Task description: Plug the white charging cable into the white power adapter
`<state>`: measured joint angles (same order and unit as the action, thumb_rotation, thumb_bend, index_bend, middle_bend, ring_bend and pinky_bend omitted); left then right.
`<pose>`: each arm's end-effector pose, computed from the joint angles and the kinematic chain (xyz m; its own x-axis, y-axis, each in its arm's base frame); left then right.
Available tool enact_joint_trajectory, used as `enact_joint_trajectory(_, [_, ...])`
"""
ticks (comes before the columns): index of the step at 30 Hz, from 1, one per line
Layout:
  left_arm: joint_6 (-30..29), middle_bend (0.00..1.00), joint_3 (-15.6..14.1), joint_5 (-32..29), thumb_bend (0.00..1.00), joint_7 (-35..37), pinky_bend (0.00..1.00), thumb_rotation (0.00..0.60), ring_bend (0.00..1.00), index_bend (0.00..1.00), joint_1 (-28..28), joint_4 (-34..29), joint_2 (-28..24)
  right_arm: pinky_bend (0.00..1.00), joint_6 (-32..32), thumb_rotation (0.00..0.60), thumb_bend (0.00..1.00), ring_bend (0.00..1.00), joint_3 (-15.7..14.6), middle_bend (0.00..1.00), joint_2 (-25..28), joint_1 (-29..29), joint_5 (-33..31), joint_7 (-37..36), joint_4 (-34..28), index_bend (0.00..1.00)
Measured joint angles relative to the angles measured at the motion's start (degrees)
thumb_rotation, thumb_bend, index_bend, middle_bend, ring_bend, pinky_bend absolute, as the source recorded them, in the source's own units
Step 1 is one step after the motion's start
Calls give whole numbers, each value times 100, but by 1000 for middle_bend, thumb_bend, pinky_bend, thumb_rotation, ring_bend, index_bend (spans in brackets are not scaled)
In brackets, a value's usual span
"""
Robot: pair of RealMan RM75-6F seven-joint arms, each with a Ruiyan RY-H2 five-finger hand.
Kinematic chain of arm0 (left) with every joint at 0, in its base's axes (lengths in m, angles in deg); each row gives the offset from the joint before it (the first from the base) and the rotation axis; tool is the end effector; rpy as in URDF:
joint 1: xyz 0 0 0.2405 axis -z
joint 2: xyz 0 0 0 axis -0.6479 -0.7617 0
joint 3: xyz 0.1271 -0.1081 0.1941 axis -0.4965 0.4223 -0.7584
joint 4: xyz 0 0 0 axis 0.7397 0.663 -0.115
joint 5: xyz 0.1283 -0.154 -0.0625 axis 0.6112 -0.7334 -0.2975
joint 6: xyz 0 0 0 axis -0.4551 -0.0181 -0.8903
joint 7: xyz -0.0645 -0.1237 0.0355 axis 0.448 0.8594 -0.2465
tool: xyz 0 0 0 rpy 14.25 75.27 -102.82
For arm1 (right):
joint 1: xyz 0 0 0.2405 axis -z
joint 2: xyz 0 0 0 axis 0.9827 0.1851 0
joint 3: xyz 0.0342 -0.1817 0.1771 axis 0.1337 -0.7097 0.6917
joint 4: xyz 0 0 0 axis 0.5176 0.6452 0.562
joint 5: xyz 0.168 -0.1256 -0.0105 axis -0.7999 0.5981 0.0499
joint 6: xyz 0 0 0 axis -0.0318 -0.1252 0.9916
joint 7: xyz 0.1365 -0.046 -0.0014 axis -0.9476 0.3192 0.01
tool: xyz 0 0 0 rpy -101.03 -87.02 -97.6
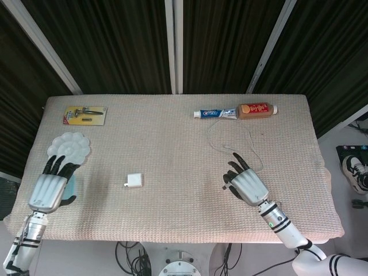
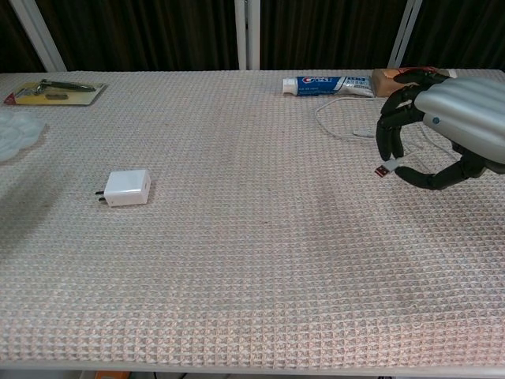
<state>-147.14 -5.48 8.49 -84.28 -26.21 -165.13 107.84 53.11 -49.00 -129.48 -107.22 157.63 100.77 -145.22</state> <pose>-0.2612 0.2283 0.1123 0.5983 0.0770 0.7975 0.7940 -0.1909 -0.5772 -0.1920 -0.2660 0.0227 0.5328 -0.0018 0.8462 -0.7070 -0.5505 0.4440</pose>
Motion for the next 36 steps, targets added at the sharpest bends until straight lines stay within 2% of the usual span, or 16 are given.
enact_joint_trajectory(7, [1238,225,276,-576,112,-407,11,600,38,244,929,76,539,0,427,600,334,209,290,527,303,112,-110,24,-327,619])
enact_joint_trajectory(11, [1596,235,390,-1081,143,-777,31,600,66,258,1308,195,988,0,601,600,334,209,420,527,545,179,-161,75,-600,619])
enact_joint_trajectory(18, [1604,248,375,-1713,151,-1336,46,589,81,293,1542,315,1580,0,706,600,334,209,428,527,747,307,-217,54,-782,621])
enact_joint_trajectory(22, [1471,250,357,-1948,151,-1514,54,508,81,294,1615,389,1864,0,712,600,333,209,395,527,745,337,-217,-20,-743,623])
enact_joint_trajectory(27, [1284,252,364,-2185,147,-1833,59,436,81,294,1700,477,2119,0,749,600,334,209,382,527,741,378,-219,-125,-698,625])
enact_joint_trajectory(36, [1145,260,317,-2740,167,-2294,61,427,81,305,1884,527,2334,0,868,600,334,209,349,527,769,512,-254,-350,-628,626])
